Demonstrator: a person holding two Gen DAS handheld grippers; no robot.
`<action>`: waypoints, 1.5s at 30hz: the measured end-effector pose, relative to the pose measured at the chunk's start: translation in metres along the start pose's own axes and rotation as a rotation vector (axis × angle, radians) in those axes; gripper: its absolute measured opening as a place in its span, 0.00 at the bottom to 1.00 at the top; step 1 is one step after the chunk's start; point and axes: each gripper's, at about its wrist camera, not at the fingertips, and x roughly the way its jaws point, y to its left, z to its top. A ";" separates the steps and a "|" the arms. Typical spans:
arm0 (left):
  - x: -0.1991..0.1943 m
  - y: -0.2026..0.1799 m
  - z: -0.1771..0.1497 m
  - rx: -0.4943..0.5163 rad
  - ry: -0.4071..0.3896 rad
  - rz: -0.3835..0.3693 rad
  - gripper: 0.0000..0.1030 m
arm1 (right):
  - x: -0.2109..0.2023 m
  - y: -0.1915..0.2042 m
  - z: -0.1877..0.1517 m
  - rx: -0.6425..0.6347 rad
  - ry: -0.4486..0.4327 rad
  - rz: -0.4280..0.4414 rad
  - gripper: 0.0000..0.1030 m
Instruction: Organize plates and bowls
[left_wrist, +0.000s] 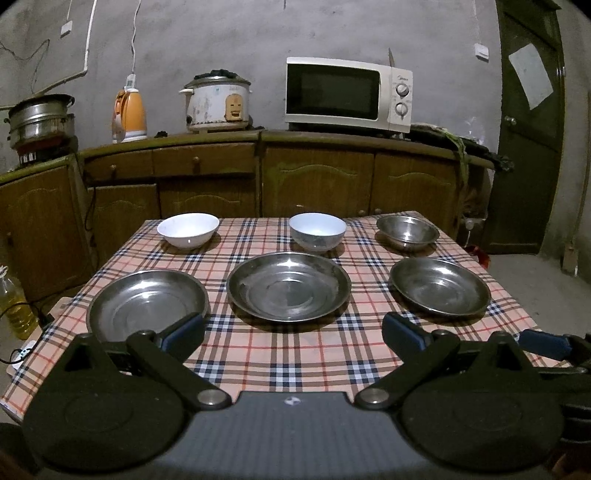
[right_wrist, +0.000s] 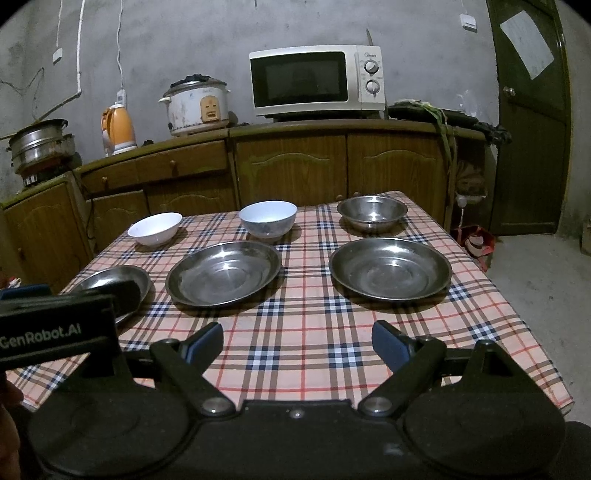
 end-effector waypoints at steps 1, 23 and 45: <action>0.000 0.000 0.000 -0.001 0.001 0.000 1.00 | 0.001 0.000 0.000 -0.001 0.001 -0.001 1.00; 0.010 0.005 -0.003 -0.010 0.018 0.008 1.00 | 0.011 0.003 -0.001 -0.003 0.028 -0.010 1.00; 0.028 0.013 0.000 -0.023 0.043 0.022 1.00 | 0.031 0.006 0.002 -0.002 0.052 -0.012 1.00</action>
